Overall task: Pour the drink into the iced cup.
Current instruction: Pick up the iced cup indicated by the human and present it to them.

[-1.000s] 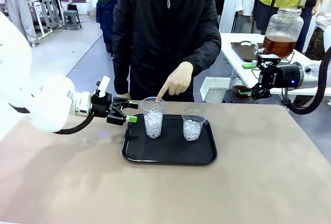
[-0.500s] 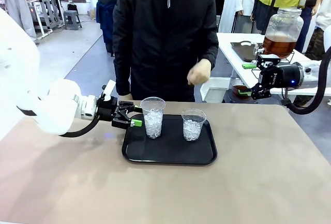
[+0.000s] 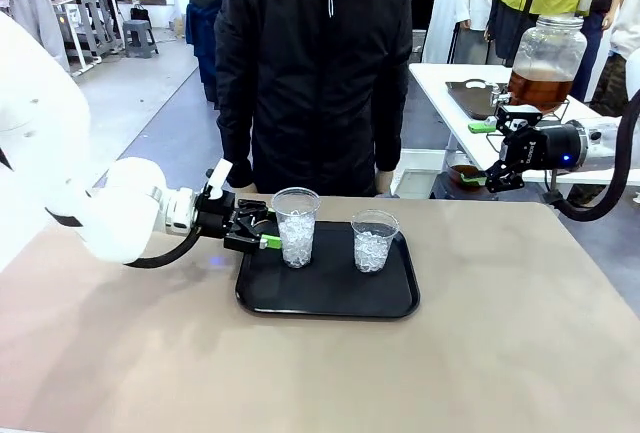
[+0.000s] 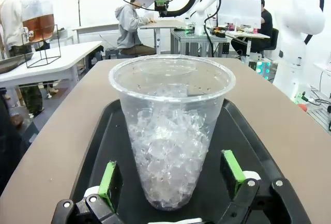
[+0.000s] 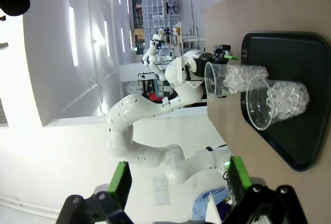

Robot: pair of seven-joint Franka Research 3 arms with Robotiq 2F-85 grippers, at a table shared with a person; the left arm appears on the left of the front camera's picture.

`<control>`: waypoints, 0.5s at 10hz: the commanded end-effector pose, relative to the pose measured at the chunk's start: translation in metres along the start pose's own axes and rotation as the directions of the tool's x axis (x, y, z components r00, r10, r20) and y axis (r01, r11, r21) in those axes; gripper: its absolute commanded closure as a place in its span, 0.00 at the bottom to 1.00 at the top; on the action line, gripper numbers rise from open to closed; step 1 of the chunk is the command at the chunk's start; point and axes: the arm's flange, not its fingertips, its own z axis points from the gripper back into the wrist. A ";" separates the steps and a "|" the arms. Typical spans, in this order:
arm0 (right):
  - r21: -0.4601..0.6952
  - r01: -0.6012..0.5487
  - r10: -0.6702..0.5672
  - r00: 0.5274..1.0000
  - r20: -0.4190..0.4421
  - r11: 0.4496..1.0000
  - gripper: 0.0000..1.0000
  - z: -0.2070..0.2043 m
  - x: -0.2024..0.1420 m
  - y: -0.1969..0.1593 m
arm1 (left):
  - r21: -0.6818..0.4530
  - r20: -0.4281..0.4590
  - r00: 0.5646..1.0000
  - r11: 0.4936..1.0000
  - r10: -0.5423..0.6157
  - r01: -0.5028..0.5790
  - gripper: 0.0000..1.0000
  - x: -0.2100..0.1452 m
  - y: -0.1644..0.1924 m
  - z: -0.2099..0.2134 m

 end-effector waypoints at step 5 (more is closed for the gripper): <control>0.000 -0.002 0.002 1.000 0.003 1.000 0.00 0.000 -0.001 0.001 | 0.000 0.051 0.999 1.000 -0.019 0.019 0.00 -0.003 0.000 -0.024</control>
